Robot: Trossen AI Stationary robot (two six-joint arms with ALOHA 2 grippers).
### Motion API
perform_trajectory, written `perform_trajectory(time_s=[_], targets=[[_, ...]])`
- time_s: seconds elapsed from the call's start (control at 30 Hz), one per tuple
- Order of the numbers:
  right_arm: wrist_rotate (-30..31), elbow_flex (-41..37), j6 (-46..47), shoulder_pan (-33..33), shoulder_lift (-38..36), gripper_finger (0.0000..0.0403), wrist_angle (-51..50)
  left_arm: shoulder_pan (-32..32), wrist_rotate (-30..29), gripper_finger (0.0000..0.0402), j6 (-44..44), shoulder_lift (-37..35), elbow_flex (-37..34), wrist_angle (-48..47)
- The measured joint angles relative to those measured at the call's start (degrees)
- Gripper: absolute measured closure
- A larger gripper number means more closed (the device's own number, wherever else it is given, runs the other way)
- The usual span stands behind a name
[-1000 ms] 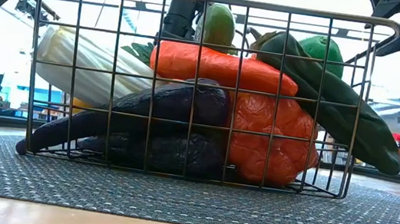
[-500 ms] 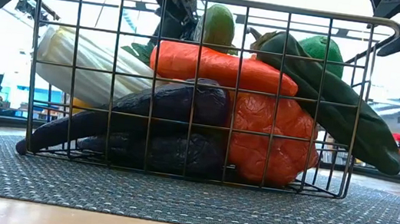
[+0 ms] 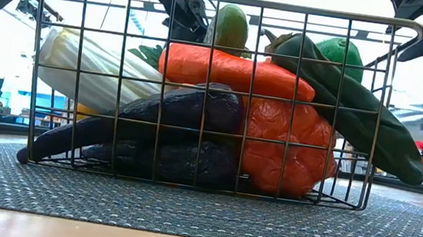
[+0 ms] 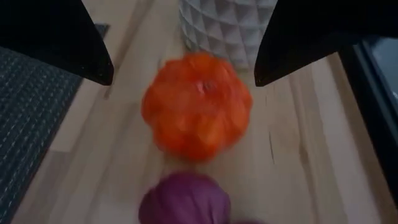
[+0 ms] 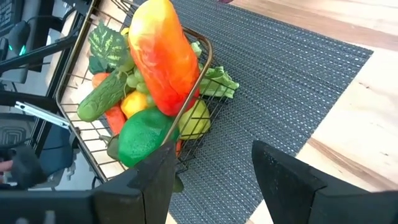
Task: Build produce basket
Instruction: Put the orange pumpkin into the gold wire basket
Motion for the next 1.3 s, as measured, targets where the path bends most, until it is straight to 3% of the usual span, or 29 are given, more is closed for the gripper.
perform_trajectory(time_s=[0.17,0.33,0.6,0.93,1.3], targets=[[-0.01,0.00,2.74,0.00,0.00,0.0186,-0.02,0.99,0.61,0.0005,3.17,0.00,0.00,5.06],[0.03,0.00,3.02,0.00,0.00,0.0186,-0.02,3.16,8.08,0.0005,2.64,0.00,0.00,5.52],[0.21,0.02,3.10,0.00,0.00,0.0186,-0.02,5.28,8.81,0.0005,3.50,0.36,-1.01,5.09],[-0.06,0.02,7.43,0.42,0.02,0.0186,0.00,4.90,9.21,0.0005,3.84,0.37,-10.94,9.02],[-2.37,0.02,7.71,0.96,0.02,0.0186,0.02,4.07,9.39,0.0005,-4.67,0.37,-11.13,15.08]])
